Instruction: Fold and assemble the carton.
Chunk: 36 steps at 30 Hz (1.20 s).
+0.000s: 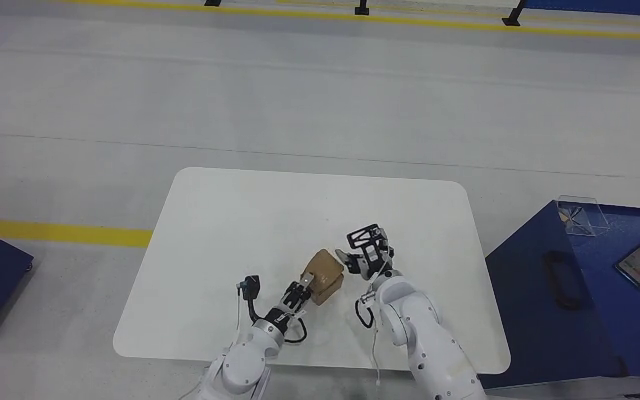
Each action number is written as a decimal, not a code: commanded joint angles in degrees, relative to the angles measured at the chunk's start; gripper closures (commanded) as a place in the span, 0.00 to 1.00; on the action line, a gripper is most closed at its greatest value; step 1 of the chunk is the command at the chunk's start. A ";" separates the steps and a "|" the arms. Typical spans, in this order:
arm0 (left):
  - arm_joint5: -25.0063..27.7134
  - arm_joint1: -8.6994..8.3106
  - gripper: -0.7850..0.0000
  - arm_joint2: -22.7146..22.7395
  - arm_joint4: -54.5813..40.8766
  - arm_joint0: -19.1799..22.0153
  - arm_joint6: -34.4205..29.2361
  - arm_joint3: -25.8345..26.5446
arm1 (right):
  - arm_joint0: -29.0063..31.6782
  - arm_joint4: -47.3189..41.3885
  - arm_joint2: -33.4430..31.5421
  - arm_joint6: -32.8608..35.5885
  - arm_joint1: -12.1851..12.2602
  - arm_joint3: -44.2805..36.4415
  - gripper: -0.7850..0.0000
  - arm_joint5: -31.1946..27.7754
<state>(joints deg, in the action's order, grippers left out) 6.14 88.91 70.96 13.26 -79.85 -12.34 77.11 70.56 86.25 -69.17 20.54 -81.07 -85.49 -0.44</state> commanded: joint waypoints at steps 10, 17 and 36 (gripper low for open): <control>-0.05 -0.17 0.51 -1.42 -0.23 0.25 0.91 -0.91 | -2.38 -1.88 0.94 1.56 -0.26 3.99 0.00 -2.39; -0.61 -0.28 0.51 -2.04 -0.31 0.52 1.72 -1.39 | -3.20 -2.65 1.15 1.95 -0.29 5.85 0.00 -3.31; -2.74 -0.40 0.51 -3.72 -0.34 2.00 3.78 -2.96 | -5.53 -2.59 2.49 2.23 -0.63 9.42 0.00 -2.41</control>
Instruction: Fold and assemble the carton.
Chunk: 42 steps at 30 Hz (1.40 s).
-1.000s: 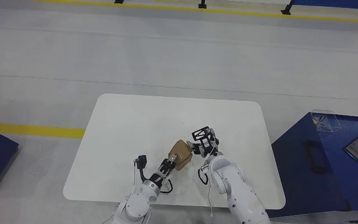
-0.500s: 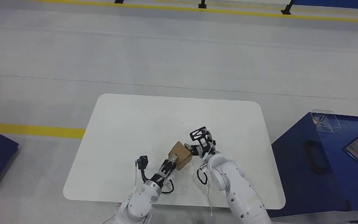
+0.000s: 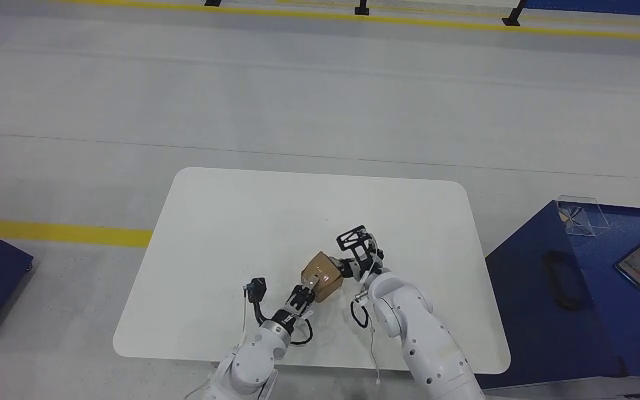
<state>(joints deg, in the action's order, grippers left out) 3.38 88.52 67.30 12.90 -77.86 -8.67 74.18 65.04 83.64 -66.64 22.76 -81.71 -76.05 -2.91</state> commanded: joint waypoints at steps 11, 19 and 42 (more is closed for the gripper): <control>-0.38 -0.11 0.47 -0.52 -0.68 0.81 0.41 -0.78 | -0.44 -0.78 -0.43 0.52 0.03 0.57 0.00 -0.12; -1.25 -0.11 0.45 -1.05 -0.78 1.83 0.81 -1.94 | -0.65 -0.95 -0.79 -0.06 0.04 1.04 0.00 0.73; -1.11 -0.42 0.44 -1.67 -0.99 2.03 1.55 -0.73 | -1.04 -1.42 -0.69 0.02 0.03 1.49 0.00 0.64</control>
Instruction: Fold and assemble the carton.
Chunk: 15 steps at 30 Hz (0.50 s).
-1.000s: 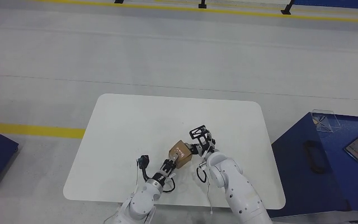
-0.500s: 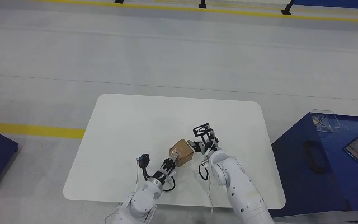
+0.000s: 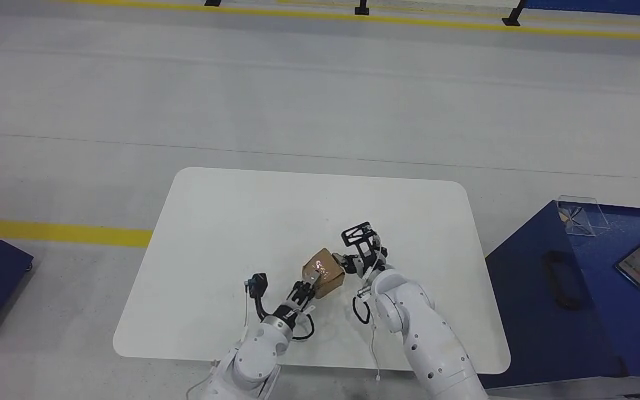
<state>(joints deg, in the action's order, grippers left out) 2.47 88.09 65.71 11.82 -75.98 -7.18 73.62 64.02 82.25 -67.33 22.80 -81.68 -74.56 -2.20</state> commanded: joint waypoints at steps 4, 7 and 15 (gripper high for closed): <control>-0.30 0.11 0.45 -0.66 0.04 0.54 0.58 -0.75 | 0.01 -0.23 -0.08 -0.25 0.03 0.08 0.00 -0.37; -0.61 0.14 0.45 -0.84 -0.07 0.89 0.74 -1.13 | 0.06 -0.30 -0.11 -0.18 0.06 0.24 0.00 -0.59; -1.69 0.21 0.49 -1.44 0.15 1.37 1.38 -2.05 | -0.33 -0.26 0.13 -0.26 0.03 1.19 0.00 -0.81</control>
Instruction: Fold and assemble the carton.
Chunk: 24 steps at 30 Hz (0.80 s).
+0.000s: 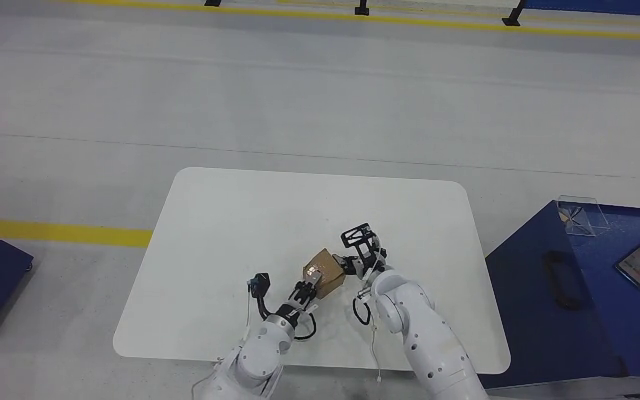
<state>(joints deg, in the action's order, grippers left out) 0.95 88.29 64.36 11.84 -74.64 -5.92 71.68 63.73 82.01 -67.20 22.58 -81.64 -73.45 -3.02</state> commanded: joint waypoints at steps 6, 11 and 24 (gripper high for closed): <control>-1.34 0.10 0.50 -0.68 0.61 0.42 0.88 -0.69 | -0.31 -0.03 -0.25 0.03 0.05 0.50 0.00 0.08; -1.60 0.13 0.49 -1.00 1.05 0.44 1.52 -0.67 | 0.59 -1.80 -1.56 -1.88 0.18 -1.63 0.00 0.49; -0.59 -0.14 0.45 -0.74 1.36 -1.23 2.43 1.52 | 1.26 0.52 0.59 0.95 0.19 -2.43 0.00 -0.42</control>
<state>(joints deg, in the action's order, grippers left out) 0.11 88.18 63.52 13.17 -75.73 -3.60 72.99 65.20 82.76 -66.78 23.50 -81.39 -76.15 -3.41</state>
